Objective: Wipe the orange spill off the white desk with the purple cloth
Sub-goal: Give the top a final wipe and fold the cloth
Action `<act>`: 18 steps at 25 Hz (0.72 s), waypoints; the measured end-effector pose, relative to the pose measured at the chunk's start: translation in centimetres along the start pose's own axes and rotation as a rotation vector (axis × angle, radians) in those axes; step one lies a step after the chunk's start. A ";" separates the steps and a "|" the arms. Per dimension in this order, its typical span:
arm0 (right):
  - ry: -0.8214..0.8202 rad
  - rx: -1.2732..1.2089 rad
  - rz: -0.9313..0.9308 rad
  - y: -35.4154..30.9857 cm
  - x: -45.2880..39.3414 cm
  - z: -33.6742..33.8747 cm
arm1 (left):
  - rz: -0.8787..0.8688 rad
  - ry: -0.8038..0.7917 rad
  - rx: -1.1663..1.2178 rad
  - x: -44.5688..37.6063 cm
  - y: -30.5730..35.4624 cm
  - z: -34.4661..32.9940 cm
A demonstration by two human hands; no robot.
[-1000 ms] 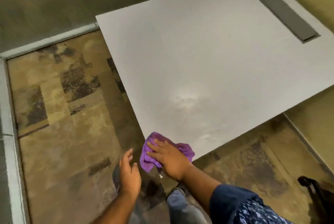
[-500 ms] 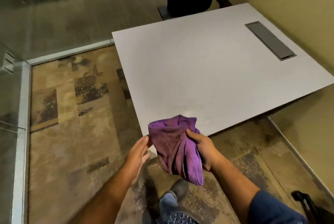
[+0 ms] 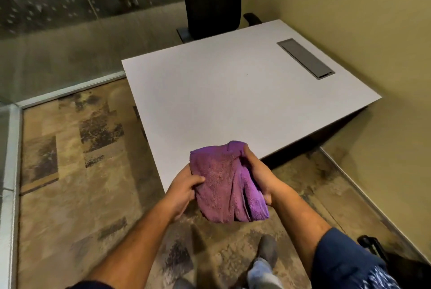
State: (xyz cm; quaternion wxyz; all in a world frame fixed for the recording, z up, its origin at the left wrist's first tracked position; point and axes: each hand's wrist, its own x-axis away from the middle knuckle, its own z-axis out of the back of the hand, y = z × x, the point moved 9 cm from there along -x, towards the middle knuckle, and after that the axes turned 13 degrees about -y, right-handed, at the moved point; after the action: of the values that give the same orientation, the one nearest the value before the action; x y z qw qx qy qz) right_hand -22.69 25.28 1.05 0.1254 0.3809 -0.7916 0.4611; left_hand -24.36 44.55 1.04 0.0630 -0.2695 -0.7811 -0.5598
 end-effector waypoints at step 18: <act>-0.213 0.369 0.219 -23.1 1.2 22.2 | -0.113 0.043 -0.219 -19.5 7.7 -19.9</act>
State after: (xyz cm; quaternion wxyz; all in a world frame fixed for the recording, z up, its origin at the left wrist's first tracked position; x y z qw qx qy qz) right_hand -3.46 -0.23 4.26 -0.0813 0.3555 -0.7392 0.5662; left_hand -8.12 21.45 6.98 0.0185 -0.2183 -0.7277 -0.6499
